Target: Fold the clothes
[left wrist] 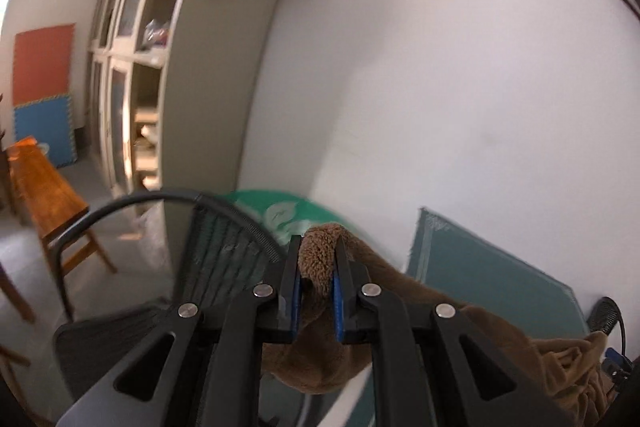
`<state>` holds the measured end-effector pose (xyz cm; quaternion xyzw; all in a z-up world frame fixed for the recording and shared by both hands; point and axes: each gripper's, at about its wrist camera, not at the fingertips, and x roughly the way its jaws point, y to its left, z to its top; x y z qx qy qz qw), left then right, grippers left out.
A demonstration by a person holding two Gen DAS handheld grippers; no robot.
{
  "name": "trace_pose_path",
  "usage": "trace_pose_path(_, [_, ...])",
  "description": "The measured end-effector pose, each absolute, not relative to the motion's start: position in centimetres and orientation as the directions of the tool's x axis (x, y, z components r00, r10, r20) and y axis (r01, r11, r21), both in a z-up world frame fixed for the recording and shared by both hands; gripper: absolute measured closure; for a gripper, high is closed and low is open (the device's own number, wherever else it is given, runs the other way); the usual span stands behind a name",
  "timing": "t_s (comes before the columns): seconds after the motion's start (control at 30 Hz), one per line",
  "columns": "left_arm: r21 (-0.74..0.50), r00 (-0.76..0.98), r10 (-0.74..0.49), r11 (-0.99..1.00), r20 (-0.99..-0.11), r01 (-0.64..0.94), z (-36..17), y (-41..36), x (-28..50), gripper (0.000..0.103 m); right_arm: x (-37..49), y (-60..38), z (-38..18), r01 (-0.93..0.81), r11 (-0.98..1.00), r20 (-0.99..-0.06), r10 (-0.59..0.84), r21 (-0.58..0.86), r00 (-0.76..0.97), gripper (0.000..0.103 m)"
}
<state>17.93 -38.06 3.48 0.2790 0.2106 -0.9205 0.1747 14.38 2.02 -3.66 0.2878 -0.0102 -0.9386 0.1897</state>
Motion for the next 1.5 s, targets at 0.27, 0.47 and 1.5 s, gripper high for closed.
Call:
trace_pose_path(0.27, [-0.295, -0.677, -0.273, -0.745, -0.684, 0.598, 1.6, -41.0, 18.9, 0.039, 14.2, 6.5, -4.5, 0.329, -0.91, -0.54, -0.414, 0.253, -0.732, 0.005])
trace_pose_path(0.47, [-0.286, -0.726, -0.254, -0.798, -0.639, 0.531, 4.3, -35.5, 18.6, 0.023, 12.5, 7.4, -3.9, 0.44, -0.773, -0.488, -0.631, 0.456, -0.603, 0.005])
trace_pose_path(1.5, [-0.185, -0.553, 0.01, -0.947, -0.833, 0.262, -6.1, -26.3, 3.8, 0.023, -1.4, -0.1, -5.8, 0.313, -0.871, -0.693, -0.49, 0.377, -0.528, 0.095])
